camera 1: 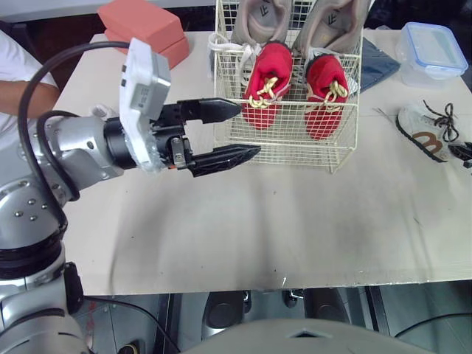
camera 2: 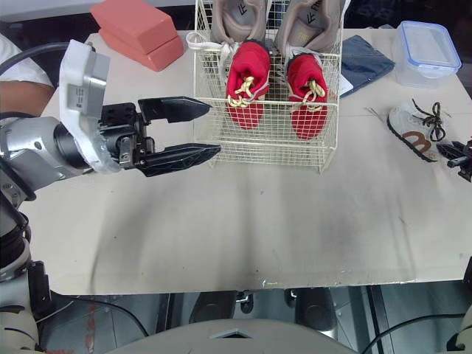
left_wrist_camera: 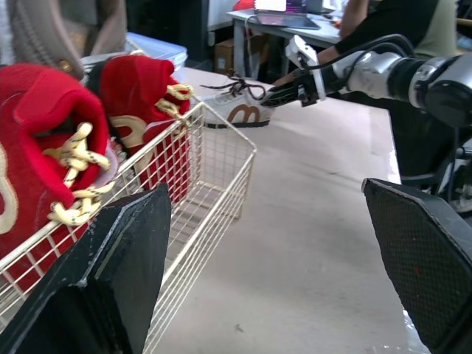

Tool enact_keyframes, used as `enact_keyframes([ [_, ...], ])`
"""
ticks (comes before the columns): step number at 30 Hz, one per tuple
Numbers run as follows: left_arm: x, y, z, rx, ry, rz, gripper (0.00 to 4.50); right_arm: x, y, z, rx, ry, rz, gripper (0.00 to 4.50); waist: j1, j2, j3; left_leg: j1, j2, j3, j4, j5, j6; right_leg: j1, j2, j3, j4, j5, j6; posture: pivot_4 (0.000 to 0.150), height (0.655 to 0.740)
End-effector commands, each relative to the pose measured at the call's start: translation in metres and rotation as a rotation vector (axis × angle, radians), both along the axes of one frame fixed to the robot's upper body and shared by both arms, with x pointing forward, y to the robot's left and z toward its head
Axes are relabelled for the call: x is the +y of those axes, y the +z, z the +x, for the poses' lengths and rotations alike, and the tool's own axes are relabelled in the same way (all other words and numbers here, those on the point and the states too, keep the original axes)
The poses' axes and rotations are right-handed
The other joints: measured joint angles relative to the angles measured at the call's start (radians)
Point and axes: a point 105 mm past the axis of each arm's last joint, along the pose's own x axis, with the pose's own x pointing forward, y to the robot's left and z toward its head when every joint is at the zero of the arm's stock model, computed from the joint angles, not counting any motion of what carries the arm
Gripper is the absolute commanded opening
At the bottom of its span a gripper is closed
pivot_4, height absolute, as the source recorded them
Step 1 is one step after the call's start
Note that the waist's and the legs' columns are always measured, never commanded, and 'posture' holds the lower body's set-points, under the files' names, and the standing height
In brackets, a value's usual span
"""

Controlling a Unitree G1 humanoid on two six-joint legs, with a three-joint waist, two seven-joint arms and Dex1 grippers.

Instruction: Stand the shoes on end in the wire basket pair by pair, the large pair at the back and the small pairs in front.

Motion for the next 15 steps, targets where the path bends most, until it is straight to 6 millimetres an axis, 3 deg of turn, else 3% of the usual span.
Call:
enact_keyframes([
  [1,-0.005,0.011,-0.007,-0.069,-0.063,-0.010,4.50,-0.011,0.030,-0.006,-0.116,-0.010,-0.042,0.06,0.002,0.000,0.000,0.000,0.000,0.000,0.000,0.000,0.000,0.000,0.000,0.000,0.000,0.000,0.000,0.150,0.6860],
  [6,-0.007,0.015,-0.003,-0.088,-0.097,-0.020,4.50,-0.011,0.066,-0.015,-0.290,0.029,-0.114,0.06,0.001,0.001,0.001,0.000,0.000,0.000,0.000,0.000,0.000,0.000,0.000,0.000,0.000,0.000,0.000,0.150,0.6860],
  [8,-0.005,0.015,-0.001,-0.089,-0.103,-0.016,4.50,-0.003,0.099,-0.020,-0.474,0.054,-0.206,0.06,-0.003,0.002,0.001,0.001,0.000,0.001,0.000,0.000,0.000,0.000,0.000,0.001,0.000,0.000,0.000,0.150,0.6860],
  [11,-0.003,0.016,0.003,-0.094,-0.112,-0.004,4.50,0.028,0.129,-0.035,-0.669,0.190,-0.372,0.06,-0.006,0.004,0.002,0.002,0.000,0.002,-0.001,0.000,0.000,0.000,0.001,0.002,0.001,0.000,0.000,0.150,0.6860],
  [15,0.002,0.019,0.008,-0.111,-0.128,0.008,4.50,0.084,0.139,-0.046,-0.800,0.390,-0.507,0.06,-0.006,0.003,0.003,0.004,0.001,0.003,-0.002,0.000,-0.001,0.000,0.002,0.003,0.001,0.000,0.000,0.150,0.6860],
])
